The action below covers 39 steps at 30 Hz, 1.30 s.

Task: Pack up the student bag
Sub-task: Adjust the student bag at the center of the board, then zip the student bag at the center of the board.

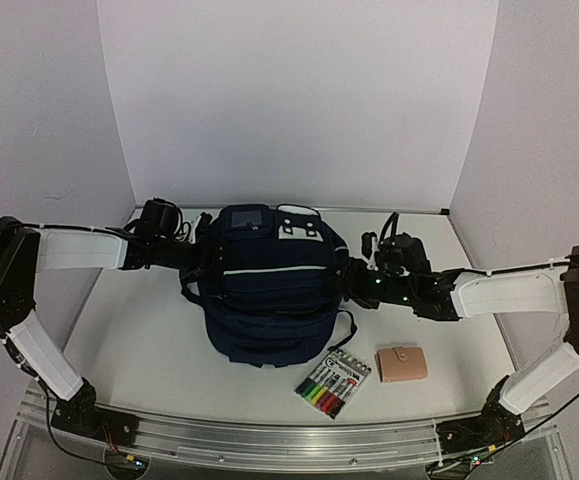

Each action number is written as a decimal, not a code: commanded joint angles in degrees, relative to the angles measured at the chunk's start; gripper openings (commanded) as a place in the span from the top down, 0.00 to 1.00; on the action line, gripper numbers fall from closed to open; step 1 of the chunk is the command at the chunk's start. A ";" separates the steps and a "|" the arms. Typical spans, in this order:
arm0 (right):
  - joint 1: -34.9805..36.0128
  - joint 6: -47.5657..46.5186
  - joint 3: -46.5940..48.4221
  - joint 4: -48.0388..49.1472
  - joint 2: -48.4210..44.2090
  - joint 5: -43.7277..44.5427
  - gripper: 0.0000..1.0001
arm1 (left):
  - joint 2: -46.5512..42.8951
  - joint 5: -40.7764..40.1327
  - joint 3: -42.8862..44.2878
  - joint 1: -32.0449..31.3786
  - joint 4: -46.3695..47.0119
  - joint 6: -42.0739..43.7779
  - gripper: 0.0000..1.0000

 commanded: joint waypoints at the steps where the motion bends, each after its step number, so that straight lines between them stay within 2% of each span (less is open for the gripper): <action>1: 0.22 0.39 2.32 3.66 1.26 -0.20 0.44 | 1.48 0.28 4.61 -5.70 -1.86 0.59 0.18; 5: -1.78 -1.70 2.95 3.42 -0.25 2.37 0.56 | 1.51 -0.91 5.94 -11.46 -1.79 0.17 0.19; 9: -6.83 -5.98 4.54 0.65 -1.47 2.72 0.76 | 0.26 -2.55 5.58 -15.77 -0.64 -2.20 0.19; 11: -9.21 -8.87 5.66 -1.33 -1.57 2.76 0.81 | -0.73 -3.75 5.33 -17.84 -0.83 -2.52 0.19; 15: -11.68 -13.56 9.45 -5.36 -0.09 1.03 0.80 | -4.27 -8.09 3.20 -19.20 -3.27 -1.39 0.18; 19: -12.05 -14.93 10.67 -6.79 0.33 0.86 0.71 | -7.75 -10.79 -0.53 -19.35 -4.30 1.72 0.17; 22: -12.11 -14.47 10.00 -6.89 0.62 0.64 0.68 | -8.30 -10.84 -2.63 -19.67 -5.59 4.94 0.20; 25: -12.12 -13.89 9.41 -6.82 1.15 0.07 0.67 | -7.61 -11.32 -3.02 -19.82 -7.55 7.28 0.29; 27: -12.13 -13.81 9.27 -6.80 1.50 -0.43 0.67 | -6.97 -12.17 -2.42 -20.01 -8.97 8.59 0.39; 29: -12.10 -13.76 9.26 -6.80 1.64 -0.76 0.67 | -6.13 -13.18 -1.82 -20.44 -9.77 10.17 0.43; 39: -12.21 -13.76 9.43 -6.81 1.30 -0.90 0.67 | -4.10 -23.10 0.47 -23.70 -11.56 14.91 0.40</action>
